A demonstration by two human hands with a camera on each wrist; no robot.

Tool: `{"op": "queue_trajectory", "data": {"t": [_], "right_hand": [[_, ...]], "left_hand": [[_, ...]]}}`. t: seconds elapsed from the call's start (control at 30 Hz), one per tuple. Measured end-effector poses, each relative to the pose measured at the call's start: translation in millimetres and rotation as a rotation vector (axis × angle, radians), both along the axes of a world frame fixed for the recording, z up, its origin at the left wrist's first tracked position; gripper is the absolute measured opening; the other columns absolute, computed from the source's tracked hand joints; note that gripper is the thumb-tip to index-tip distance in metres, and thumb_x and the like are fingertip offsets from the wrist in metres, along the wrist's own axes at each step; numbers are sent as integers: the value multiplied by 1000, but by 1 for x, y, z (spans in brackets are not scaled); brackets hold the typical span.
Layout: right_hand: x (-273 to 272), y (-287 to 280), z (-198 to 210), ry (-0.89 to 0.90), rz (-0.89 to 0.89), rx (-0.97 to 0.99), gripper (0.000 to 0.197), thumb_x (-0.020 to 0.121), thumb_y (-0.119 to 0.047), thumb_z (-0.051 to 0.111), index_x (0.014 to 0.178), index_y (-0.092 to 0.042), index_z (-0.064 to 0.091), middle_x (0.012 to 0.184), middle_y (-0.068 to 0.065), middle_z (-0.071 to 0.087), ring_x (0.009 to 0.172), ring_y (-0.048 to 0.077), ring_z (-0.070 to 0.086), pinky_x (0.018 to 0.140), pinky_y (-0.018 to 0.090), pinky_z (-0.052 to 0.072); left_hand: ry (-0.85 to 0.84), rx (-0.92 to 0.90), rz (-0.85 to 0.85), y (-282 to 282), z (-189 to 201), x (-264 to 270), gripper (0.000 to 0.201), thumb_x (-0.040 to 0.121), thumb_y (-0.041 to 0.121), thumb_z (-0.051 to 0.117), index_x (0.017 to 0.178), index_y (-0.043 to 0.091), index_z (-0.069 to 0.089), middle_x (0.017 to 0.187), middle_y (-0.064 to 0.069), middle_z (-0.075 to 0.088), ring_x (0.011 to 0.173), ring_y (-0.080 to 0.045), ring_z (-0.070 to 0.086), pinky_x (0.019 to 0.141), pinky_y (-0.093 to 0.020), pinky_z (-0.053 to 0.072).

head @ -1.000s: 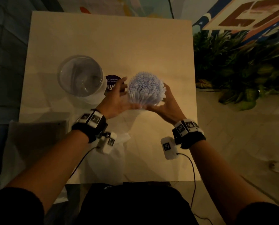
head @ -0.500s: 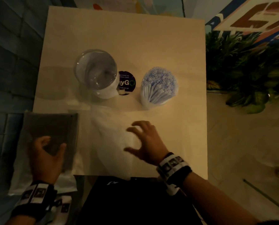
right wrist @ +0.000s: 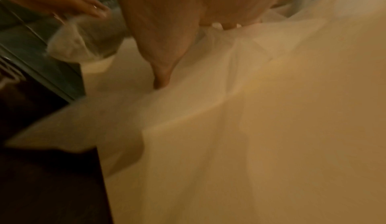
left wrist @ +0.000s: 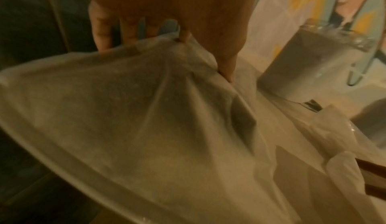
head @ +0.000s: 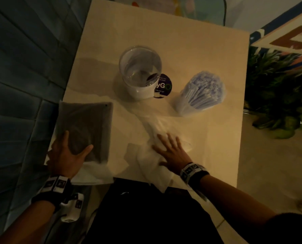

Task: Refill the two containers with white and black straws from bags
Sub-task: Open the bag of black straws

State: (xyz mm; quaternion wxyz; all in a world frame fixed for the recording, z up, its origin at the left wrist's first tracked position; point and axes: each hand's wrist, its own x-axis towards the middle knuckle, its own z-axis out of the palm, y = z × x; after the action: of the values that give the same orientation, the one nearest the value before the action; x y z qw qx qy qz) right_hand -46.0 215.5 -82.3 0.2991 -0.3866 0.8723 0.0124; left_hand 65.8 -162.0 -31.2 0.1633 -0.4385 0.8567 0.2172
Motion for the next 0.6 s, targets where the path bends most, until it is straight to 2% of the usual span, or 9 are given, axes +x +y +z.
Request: {"op": "queue_trajectory", "data": {"t": [0.07,0.13,0.2,0.3,0.37,0.43,0.5,0.6], "right_hand": [[-1,25,0,22,-53,17,85,79,-52,73,152,-35,33,165,11,17,146,49,23,106,70,34],[0,48,1,34,-111,45,80,82,-50,72,151,-34,36,163,12,23,142,49,32,101,67,41],[2,69,2,27,-181,76,73,90,-50,64,154,-37,30,165,10,17,144,49,28,106,65,37],[5,95,8,16,-245,155,68,97,-50,52,156,-42,18,168,5,-3,150,46,12,114,63,27],[5,105,19,-13,-266,228,71,96,-50,53,156,-43,14,167,2,-12,152,42,2,117,63,21],[4,110,37,-44,-298,259,79,91,-55,59,155,-45,14,167,1,-14,152,40,0,120,61,18],[6,108,58,8,-347,212,84,84,-62,65,154,-45,22,167,4,-4,150,41,11,117,59,26],[15,94,84,239,-484,40,76,82,-63,67,149,-35,42,158,12,23,136,40,33,101,56,41]], "left_hand": [[-79,5,-59,10,4,-6,99,74,76,59,151,41,8,155,-14,21,133,-48,31,105,-64,32],[-154,24,-96,19,9,-10,96,78,79,47,152,35,6,150,-18,24,127,-50,37,101,-61,36],[-216,33,-142,27,13,-10,96,80,79,39,154,29,7,146,-22,28,121,-50,44,99,-56,39],[-292,64,-239,37,21,-11,94,86,73,38,155,18,6,146,-21,31,121,-48,46,99,-51,38],[-309,108,-308,40,23,-11,94,90,68,41,155,9,9,148,-21,35,123,-46,46,100,-47,38],[-311,135,-379,42,23,-12,91,91,64,46,151,0,21,142,-23,44,122,-43,49,99,-45,41],[-311,138,-468,44,23,-13,82,91,61,48,141,-3,37,133,-23,53,117,-41,54,95,-43,46],[-294,148,-577,47,26,-16,57,92,55,52,118,4,57,121,-20,60,111,-38,57,90,-40,47]]}}
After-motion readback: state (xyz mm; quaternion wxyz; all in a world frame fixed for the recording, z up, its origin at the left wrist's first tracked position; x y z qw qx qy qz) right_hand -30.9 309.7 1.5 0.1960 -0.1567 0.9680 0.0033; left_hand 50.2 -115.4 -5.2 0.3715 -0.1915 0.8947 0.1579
